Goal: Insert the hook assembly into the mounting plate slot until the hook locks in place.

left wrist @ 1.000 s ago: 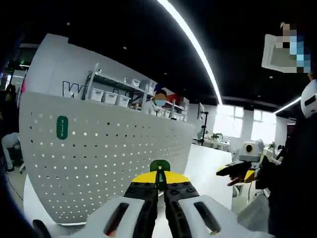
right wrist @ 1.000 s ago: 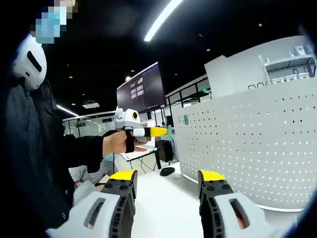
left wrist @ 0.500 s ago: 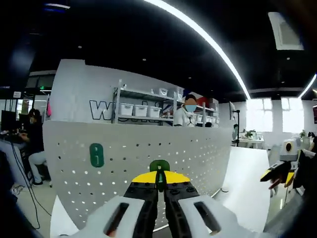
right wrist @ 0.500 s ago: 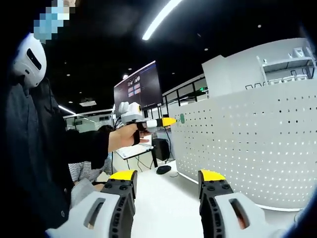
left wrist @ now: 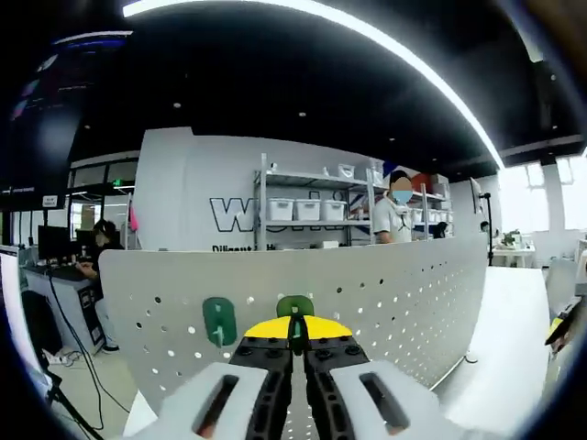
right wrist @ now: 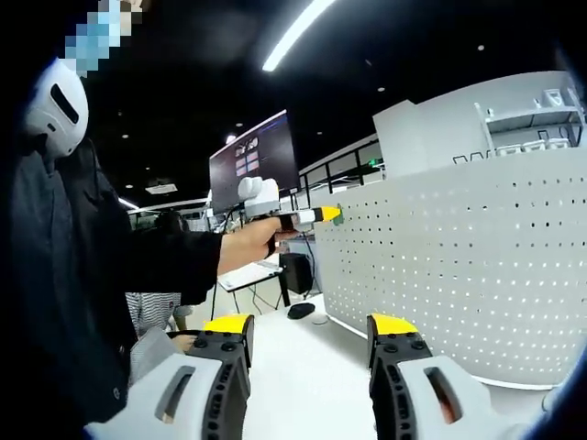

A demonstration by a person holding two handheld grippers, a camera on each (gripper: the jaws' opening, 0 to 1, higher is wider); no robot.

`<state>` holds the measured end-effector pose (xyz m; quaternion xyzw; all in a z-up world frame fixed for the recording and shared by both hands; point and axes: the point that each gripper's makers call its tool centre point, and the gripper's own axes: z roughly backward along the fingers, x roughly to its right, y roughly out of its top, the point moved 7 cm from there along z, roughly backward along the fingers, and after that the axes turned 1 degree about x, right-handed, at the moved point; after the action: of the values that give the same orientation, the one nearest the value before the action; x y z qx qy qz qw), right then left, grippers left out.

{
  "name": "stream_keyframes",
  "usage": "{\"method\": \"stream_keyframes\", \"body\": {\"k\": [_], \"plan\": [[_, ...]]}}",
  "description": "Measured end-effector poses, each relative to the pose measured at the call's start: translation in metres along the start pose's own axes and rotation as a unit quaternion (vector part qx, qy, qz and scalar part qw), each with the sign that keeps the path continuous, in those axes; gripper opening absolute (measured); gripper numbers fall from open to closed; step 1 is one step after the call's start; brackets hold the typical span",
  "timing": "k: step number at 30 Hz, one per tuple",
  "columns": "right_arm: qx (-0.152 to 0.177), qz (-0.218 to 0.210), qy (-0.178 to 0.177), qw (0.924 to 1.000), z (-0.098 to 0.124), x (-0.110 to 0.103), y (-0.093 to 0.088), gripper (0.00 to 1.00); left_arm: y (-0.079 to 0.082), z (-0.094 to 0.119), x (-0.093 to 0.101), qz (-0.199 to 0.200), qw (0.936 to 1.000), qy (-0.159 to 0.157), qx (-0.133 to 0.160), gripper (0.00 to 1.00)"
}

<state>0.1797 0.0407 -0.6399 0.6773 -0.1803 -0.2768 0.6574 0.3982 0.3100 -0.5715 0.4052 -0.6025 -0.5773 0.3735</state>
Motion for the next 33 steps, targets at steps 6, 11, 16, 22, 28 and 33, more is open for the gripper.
{"method": "stream_keyframes", "body": {"k": [6, 11, 16, 22, 28, 33], "plan": [[0.000, -0.003, -0.003, 1.0000, 0.002, 0.001, -0.001, 0.49, 0.000, -0.010, 0.002, -0.042, 0.9989, 0.015, -0.015, 0.03], [0.000, -0.005, -0.003, 1.0000, 0.002, 0.001, -0.002, 0.49, 0.001, -0.014, 0.005, -0.072, 0.9969, 0.030, -0.015, 0.03], [-0.001, -0.007, -0.005, 1.0000, 0.004, 0.003, -0.004, 0.49, 0.000, -0.017, 0.006, -0.085, 0.9954, 0.041, -0.020, 0.03], [-0.003, -0.007, -0.006, 1.0000, 0.005, 0.004, -0.004, 0.49, -0.003, -0.017, 0.006, -0.068, 0.9962, 0.053, -0.013, 0.03], [-0.005, -0.006, -0.005, 1.0000, 0.006, 0.005, -0.004, 0.49, -0.005, -0.018, 0.010, -0.099, 0.9922, 0.075, -0.003, 0.03], [-0.008, -0.007, -0.002, 0.9999, 0.006, 0.004, -0.005, 0.49, -0.006, -0.019, 0.015, -0.141, 0.9858, 0.092, -0.003, 0.03]]}}
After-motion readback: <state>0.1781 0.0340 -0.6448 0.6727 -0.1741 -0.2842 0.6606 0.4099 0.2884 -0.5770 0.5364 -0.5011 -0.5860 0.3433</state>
